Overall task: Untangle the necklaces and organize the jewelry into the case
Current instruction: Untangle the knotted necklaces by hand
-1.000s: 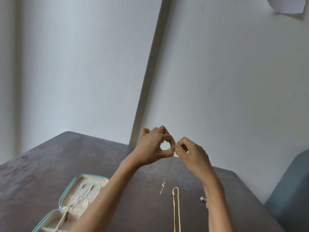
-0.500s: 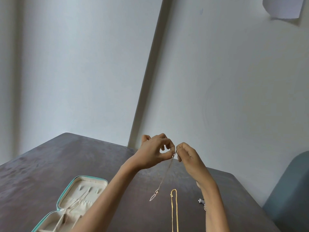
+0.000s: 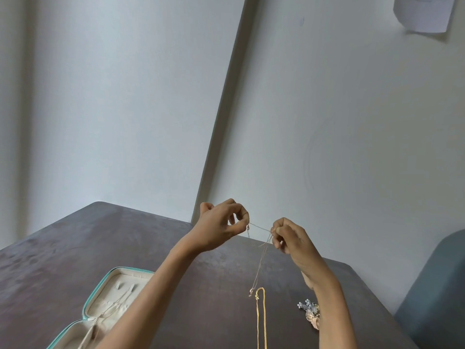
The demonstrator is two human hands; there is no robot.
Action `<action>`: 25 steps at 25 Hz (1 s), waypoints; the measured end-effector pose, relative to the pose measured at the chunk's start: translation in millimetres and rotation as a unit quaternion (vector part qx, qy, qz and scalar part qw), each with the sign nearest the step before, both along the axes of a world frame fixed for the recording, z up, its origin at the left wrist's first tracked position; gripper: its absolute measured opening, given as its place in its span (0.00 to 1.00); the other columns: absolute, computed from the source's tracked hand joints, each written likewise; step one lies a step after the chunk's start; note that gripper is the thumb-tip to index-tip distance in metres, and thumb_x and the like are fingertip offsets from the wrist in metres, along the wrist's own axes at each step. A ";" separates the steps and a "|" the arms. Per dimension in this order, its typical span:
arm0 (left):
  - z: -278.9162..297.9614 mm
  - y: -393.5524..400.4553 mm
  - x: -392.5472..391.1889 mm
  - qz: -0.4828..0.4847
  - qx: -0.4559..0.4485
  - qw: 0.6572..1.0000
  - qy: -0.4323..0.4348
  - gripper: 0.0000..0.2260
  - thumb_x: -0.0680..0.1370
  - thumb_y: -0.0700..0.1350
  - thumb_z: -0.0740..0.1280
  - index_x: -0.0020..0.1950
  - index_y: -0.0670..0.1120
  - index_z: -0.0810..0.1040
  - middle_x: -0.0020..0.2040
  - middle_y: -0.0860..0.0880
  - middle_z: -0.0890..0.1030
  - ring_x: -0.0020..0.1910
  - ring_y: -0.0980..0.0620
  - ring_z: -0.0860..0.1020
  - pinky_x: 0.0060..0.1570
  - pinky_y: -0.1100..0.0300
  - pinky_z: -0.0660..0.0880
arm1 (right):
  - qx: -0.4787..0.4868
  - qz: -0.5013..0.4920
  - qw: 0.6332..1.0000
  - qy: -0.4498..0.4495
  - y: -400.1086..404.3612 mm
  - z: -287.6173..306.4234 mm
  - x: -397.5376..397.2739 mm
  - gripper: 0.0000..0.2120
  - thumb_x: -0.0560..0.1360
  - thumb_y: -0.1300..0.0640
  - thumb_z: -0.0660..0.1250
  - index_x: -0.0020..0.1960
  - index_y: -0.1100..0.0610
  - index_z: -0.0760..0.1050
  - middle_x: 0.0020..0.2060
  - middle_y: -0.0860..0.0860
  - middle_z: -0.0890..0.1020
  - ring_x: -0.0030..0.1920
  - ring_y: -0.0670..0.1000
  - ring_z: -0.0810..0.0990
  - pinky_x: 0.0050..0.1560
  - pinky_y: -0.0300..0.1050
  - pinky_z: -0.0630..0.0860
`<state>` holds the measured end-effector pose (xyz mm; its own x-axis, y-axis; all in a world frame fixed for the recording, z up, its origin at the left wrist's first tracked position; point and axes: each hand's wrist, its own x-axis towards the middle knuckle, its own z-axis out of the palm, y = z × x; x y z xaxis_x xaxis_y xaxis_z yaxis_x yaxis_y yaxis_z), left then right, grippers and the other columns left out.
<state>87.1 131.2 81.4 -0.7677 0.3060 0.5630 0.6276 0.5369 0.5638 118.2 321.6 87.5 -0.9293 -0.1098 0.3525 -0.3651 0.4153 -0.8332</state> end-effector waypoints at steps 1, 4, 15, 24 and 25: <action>0.2 0.3 0.4 0.007 0.011 1.000 0.000 0.09 0.76 0.52 0.61 0.36 0.57 0.69 0.42 0.58 0.76 0.43 0.59 0.75 0.57 0.59 0.55 | -0.004 -0.004 1.000 0.000 0.4 -0.4 -0.5 0.08 0.74 0.56 0.56 0.37 0.57 0.67 0.30 0.49 0.69 0.34 0.46 0.65 0.39 0.40 0.64; 1.7 -3.9 -2.2 0.003 0.112 0.993 -0.039 0.10 0.79 0.44 0.60 0.37 0.53 0.71 0.39 0.59 0.81 0.38 0.62 0.76 0.57 0.58 0.62 | -0.010 -0.021 1.000 -0.005 3.4 -3.3 -2.4 0.11 0.78 0.63 0.54 0.38 0.57 0.68 0.31 0.51 0.69 0.33 0.46 0.65 0.38 0.40 0.63; 10.0 6.2 -4.1 -0.193 0.585 0.725 -0.307 0.12 0.80 0.37 0.52 0.39 0.41 0.70 0.32 0.46 0.77 0.31 0.49 0.79 0.45 0.55 0.80 | -0.053 -0.006 0.998 -0.013 -11.7 -7.3 -4.7 0.10 0.76 0.58 0.56 0.37 0.56 0.69 0.35 0.53 0.71 0.33 0.46 0.66 0.32 0.33 0.63; 4.4 13.2 -0.5 -0.175 0.521 0.766 -0.333 0.11 0.79 0.39 0.56 0.36 0.45 0.64 0.29 0.48 0.65 0.24 0.53 0.61 0.30 0.60 0.66 | -0.127 0.005 0.992 -0.005 -24.3 -2.1 -4.1 0.13 0.77 0.65 0.53 0.37 0.58 0.69 0.32 0.53 0.71 0.30 0.45 0.66 0.29 0.34 0.63; 3.3 14.0 -0.2 -0.162 0.479 0.803 -0.315 0.11 0.79 0.39 0.57 0.37 0.45 0.65 0.30 0.48 0.65 0.25 0.53 0.61 0.31 0.60 0.66 | -0.128 0.005 0.992 -0.005 -24.3 -1.8 -3.8 0.13 0.77 0.65 0.53 0.36 0.58 0.68 0.32 0.53 0.70 0.30 0.45 0.66 0.29 0.34 0.63</action>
